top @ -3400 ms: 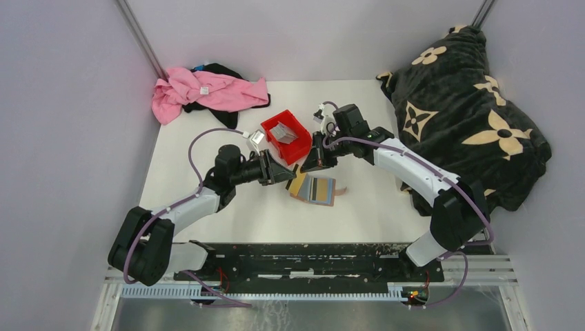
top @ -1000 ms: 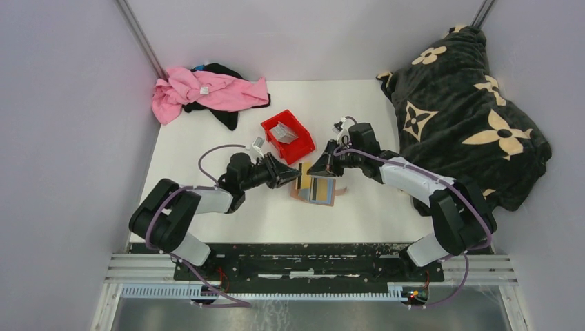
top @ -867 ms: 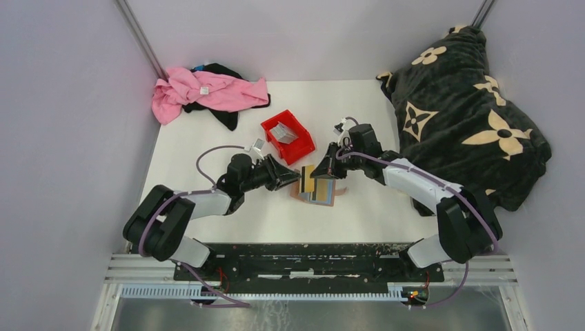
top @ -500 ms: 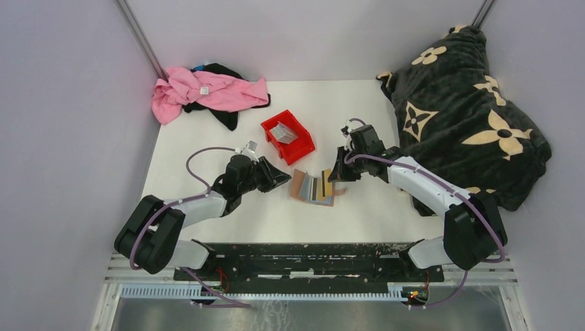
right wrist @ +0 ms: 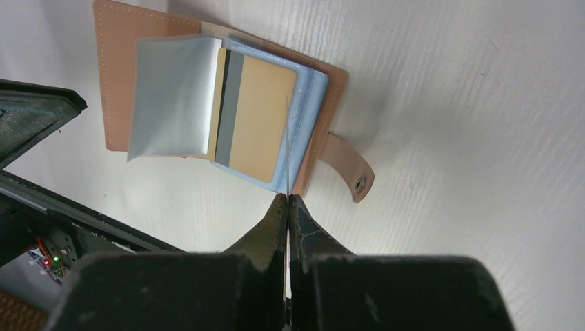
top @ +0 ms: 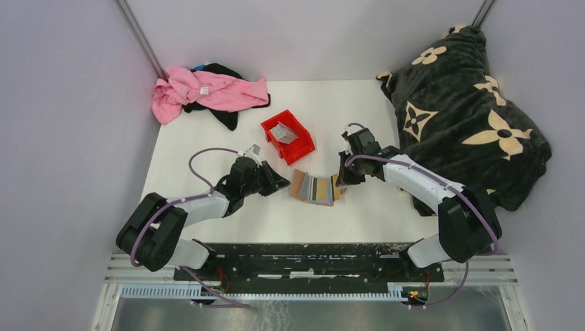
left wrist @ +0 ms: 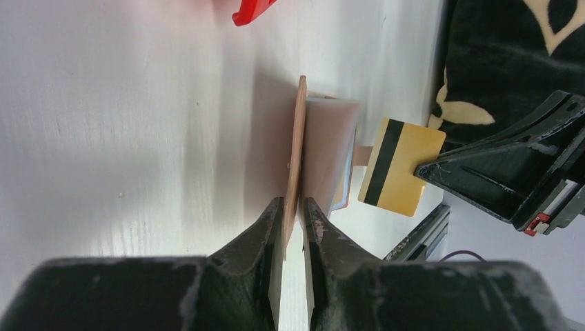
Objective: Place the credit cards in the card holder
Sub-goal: Turn over the card slot in the card holder.
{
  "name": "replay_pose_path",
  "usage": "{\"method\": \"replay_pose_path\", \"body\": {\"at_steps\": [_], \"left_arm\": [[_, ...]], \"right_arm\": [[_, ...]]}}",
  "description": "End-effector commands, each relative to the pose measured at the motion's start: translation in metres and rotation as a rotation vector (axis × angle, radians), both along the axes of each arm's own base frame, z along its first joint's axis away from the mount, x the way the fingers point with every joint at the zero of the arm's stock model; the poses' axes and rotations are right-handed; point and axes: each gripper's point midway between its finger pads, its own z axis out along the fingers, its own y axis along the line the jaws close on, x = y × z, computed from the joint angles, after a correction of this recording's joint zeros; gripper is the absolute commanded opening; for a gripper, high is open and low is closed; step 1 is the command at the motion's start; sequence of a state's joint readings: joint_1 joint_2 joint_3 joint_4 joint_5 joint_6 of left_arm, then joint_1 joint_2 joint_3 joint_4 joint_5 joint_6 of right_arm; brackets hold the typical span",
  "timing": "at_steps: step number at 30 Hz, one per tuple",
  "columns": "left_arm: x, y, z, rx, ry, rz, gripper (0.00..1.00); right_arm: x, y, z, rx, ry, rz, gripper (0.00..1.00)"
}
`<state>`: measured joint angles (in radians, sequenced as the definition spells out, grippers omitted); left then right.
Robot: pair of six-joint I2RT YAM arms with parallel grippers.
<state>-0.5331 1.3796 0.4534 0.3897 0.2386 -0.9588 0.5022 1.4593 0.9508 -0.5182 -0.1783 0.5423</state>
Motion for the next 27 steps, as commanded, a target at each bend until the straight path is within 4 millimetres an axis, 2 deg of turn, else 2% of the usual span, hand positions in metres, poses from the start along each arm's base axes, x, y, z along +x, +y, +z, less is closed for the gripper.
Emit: {"method": "replay_pose_path", "body": {"at_steps": [1,16,27], "left_arm": [[0.008,-0.009,0.009,0.025,-0.058,-0.033,0.22],[0.004,-0.013,0.002,0.056,-0.047,-0.056,0.21],[-0.002,-0.015,-0.003,0.079,-0.041,-0.075,0.2]], "right_arm": [[0.009,-0.001,-0.002,-0.02,-0.028,-0.005,0.01],[0.015,0.005,-0.011,0.016,0.003,-0.038,0.01],[0.019,0.009,-0.004,0.086,0.042,-0.087,0.01]]}}
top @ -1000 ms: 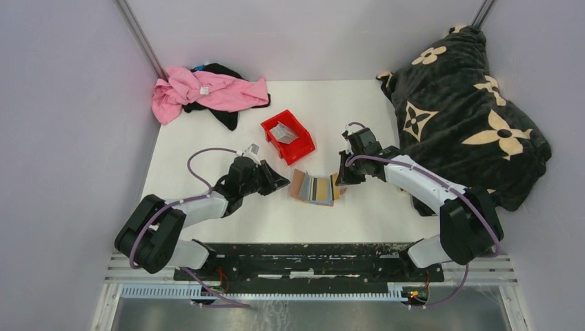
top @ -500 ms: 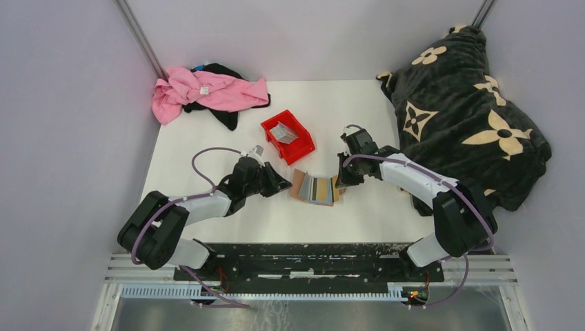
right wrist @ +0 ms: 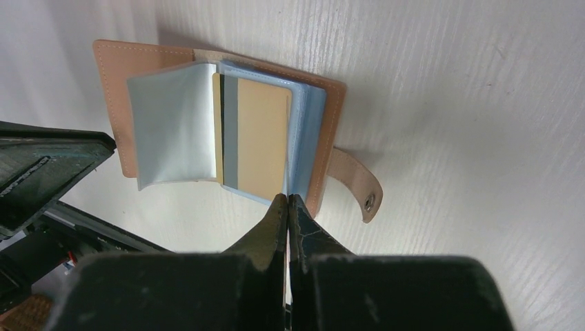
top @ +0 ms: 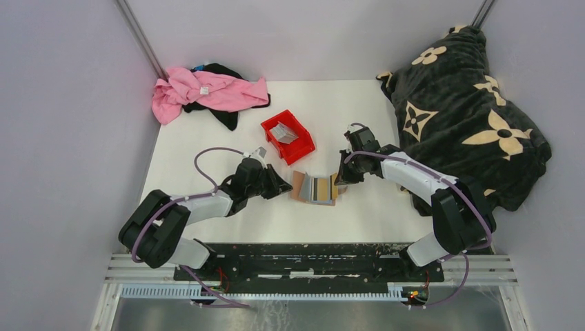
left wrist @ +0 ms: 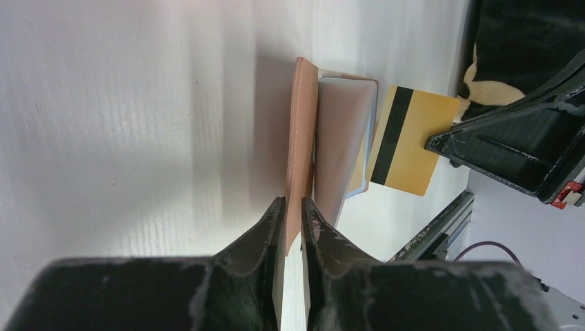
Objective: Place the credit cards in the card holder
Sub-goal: Turn over the card slot in the card holder.
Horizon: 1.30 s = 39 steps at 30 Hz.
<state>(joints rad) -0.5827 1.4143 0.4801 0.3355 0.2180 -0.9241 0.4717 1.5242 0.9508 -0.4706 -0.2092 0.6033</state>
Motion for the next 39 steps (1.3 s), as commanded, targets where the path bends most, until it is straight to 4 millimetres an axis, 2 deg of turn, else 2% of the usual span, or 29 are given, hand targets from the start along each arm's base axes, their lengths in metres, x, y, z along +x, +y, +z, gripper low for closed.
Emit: {"method": "replay_pose_path", "body": {"at_steps": [1,14,25,39], "left_arm": [[0.009,-0.006,0.01,0.017,-0.065,-0.028,0.2],[0.006,-0.007,0.007,0.025,-0.059,-0.034,0.19],[0.006,-0.007,0.007,0.031,-0.059,-0.036,0.18],[0.007,-0.008,0.003,0.044,-0.053,-0.046,0.17]], "right_arm": [[0.009,0.006,0.009,0.048,-0.009,-0.024,0.01],[0.006,-0.007,-0.001,0.033,0.016,-0.046,0.01],[0.003,-0.008,-0.008,0.054,0.042,-0.047,0.01],[0.01,-0.004,0.013,0.091,0.014,-0.049,0.01]]}}
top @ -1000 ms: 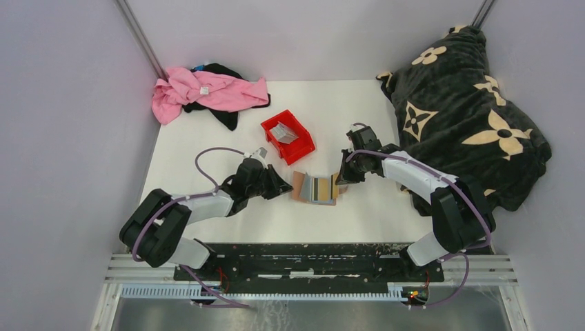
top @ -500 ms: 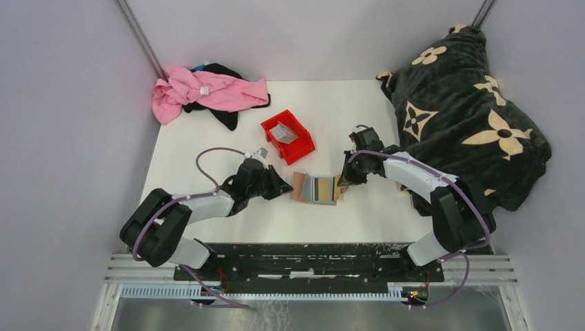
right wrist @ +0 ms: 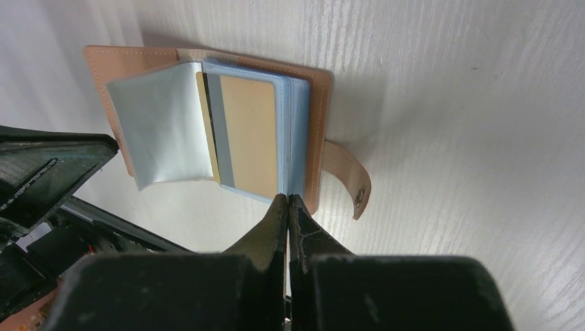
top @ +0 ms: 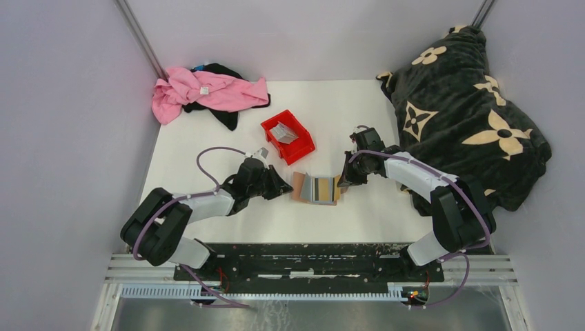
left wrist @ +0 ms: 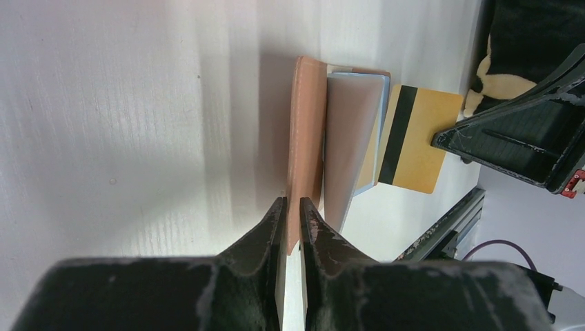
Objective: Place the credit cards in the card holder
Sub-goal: Turn over the card slot in the card holder.
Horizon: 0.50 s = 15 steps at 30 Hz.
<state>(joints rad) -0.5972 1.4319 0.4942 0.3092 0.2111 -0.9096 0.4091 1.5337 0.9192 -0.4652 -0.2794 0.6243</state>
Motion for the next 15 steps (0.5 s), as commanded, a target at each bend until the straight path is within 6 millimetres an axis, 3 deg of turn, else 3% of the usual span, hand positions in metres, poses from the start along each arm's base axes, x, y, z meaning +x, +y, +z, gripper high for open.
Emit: {"method": "replay_pose_path", "body": {"at_steps": [1,15], "left_arm": [[0.0099,-0.0058,0.009,0.016,-0.066,-0.031,0.17],[0.0063,-0.0047,0.006,0.021,-0.06,-0.037,0.16]], "right_arm": [[0.0133,0.0062,0.0215,0.044,-0.054,-0.007,0.01],[0.0134,0.0076,0.0246,0.055,-0.053,-0.013,0.01]]}}
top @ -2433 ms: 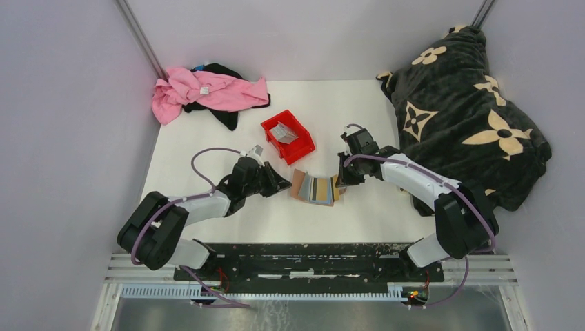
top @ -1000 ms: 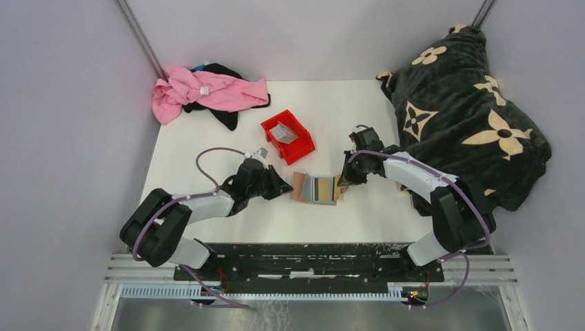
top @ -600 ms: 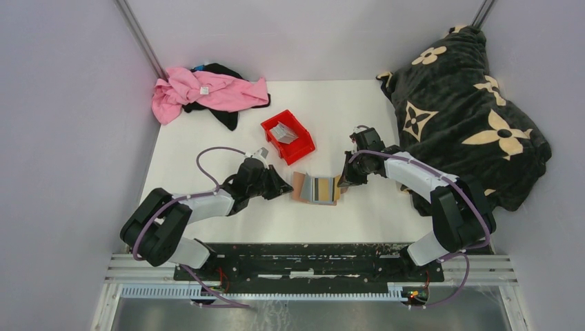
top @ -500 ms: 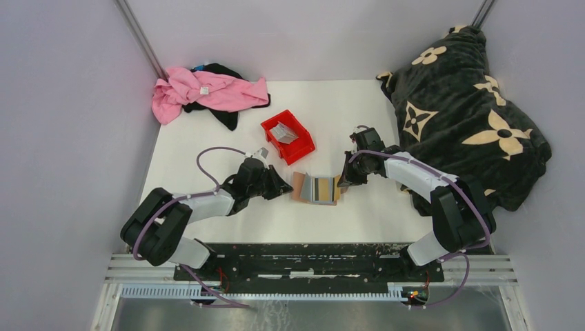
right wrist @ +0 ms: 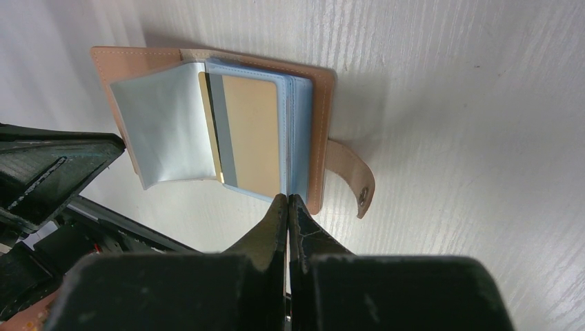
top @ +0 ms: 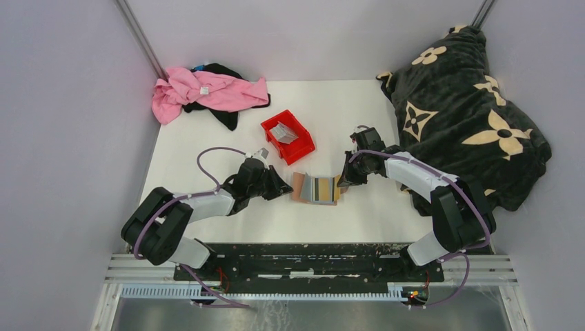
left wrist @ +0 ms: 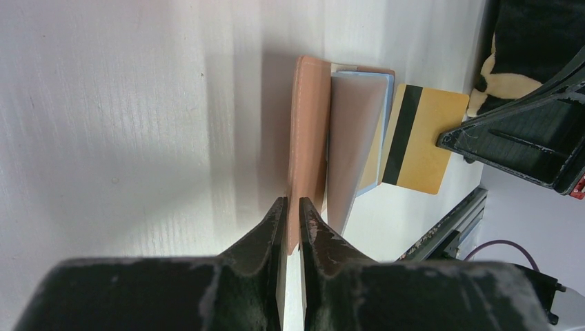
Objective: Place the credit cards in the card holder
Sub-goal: Turn over the card slot in the card holder.
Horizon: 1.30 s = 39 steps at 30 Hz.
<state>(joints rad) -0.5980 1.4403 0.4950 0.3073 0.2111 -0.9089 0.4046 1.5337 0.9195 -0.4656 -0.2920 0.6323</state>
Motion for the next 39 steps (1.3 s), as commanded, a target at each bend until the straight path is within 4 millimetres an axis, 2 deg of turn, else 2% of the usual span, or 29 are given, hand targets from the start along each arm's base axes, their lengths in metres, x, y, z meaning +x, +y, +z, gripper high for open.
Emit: {"method": "replay_pose_path", "body": {"at_steps": [1,19,31,39], "left_arm": [[0.007,-0.004,0.009,0.016,-0.068,-0.034,0.16],[0.006,-0.005,0.006,0.02,-0.061,-0.036,0.15],[0.004,-0.005,0.006,0.021,-0.062,-0.04,0.15],[0.005,-0.005,0.005,0.028,-0.06,-0.042,0.15]], "right_arm": [[0.014,0.007,0.024,0.043,-0.062,-0.009,0.01],[0.012,0.003,0.029,0.052,-0.066,-0.015,0.01],[0.009,0.002,0.014,0.044,-0.041,-0.019,0.01],[0.011,-0.002,0.025,0.031,-0.067,-0.017,0.01]]}}
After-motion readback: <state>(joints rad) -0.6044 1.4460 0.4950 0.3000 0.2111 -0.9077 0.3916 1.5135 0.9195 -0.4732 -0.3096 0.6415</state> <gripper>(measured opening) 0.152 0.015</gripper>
